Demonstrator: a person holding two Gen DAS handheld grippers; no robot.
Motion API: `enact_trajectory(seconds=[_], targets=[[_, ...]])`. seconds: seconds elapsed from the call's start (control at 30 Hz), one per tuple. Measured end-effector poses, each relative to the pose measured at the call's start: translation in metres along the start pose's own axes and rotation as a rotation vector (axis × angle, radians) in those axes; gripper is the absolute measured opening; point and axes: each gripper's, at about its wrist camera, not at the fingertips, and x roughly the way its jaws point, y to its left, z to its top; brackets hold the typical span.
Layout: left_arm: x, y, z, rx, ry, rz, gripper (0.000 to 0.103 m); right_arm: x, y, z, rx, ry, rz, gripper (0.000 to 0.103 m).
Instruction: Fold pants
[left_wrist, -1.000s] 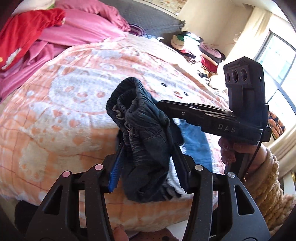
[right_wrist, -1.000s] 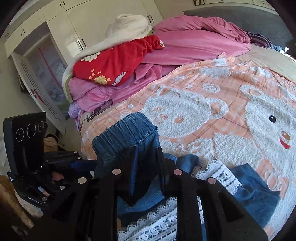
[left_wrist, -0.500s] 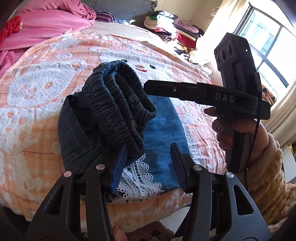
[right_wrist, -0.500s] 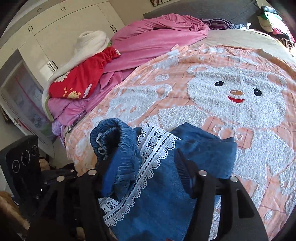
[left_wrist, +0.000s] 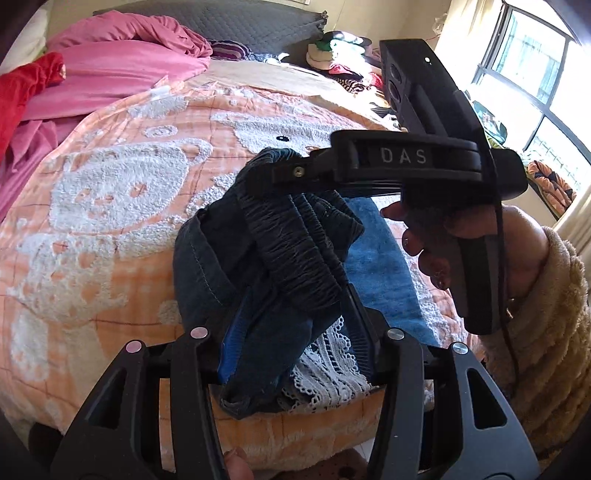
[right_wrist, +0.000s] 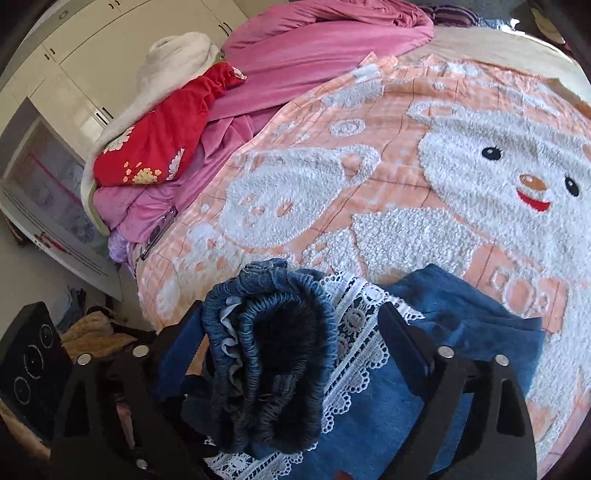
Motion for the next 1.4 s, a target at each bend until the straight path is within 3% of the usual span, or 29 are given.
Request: enact_trajectory(seconds=[0.03,0.07,0.13,0.2,0.3,0.43,0.6,0.7,0.77,0.9,1.0,1.07,1.23,1.4], targets=[[0.004,-0.001,0.000,0.011,-0.009,0.007,0.042,0.004,-0.001,-0.001,0.009,0.018,0.017,0.056],[0.007,-0.003,0.000,0.020,-0.020,0.005,0.042,0.005,-0.002,-0.003,0.018,0.019,0.017,0.053],[0.011,-0.003,-0.001,0.019,-0.028,-0.030,0.031,0.002,0.001,-0.006,0.019,0.000,0.027,0.046],[0.008,0.000,-0.002,0.010,-0.028,-0.054,0.031,-0.007,0.006,-0.009,0.038,-0.027,0.071,0.040],[-0.013,0.005,0.000,-0.008,-0.049,-0.106,0.030,-0.027,0.021,-0.013,0.041,-0.087,0.115,0.040],[-0.039,0.002,0.004,-0.001,-0.078,-0.187,0.030,-0.057,0.021,-0.028,0.080,-0.155,0.099,0.040],[-0.017,-0.012,0.001,0.023,0.006,-0.225,0.030,-0.074,-0.016,-0.057,0.180,-0.174,0.003,0.042],[0.003,-0.019,-0.007,0.023,0.080,-0.240,0.030,-0.069,-0.037,-0.074,0.231,-0.144,-0.048,0.049],[0.010,-0.022,-0.012,0.025,0.110,-0.249,0.030,-0.068,-0.045,-0.082,0.240,-0.140,-0.098,0.064],[0.000,-0.022,-0.021,0.032,0.110,-0.253,0.032,-0.082,-0.048,-0.092,0.254,-0.177,-0.133,0.066],[-0.022,-0.014,-0.023,0.022,0.055,-0.222,0.039,-0.100,-0.036,-0.096,0.219,-0.226,-0.170,0.067],[-0.032,-0.005,-0.021,0.022,0.029,-0.160,0.040,-0.107,-0.020,-0.097,0.165,-0.244,-0.167,0.067],[-0.023,0.027,-0.012,-0.051,0.057,-0.009,0.040,-0.099,0.019,-0.101,0.037,-0.216,-0.136,0.067],[-0.010,0.030,-0.008,-0.029,0.083,0.045,0.040,-0.065,0.029,-0.110,-0.069,-0.117,-0.287,0.067]])
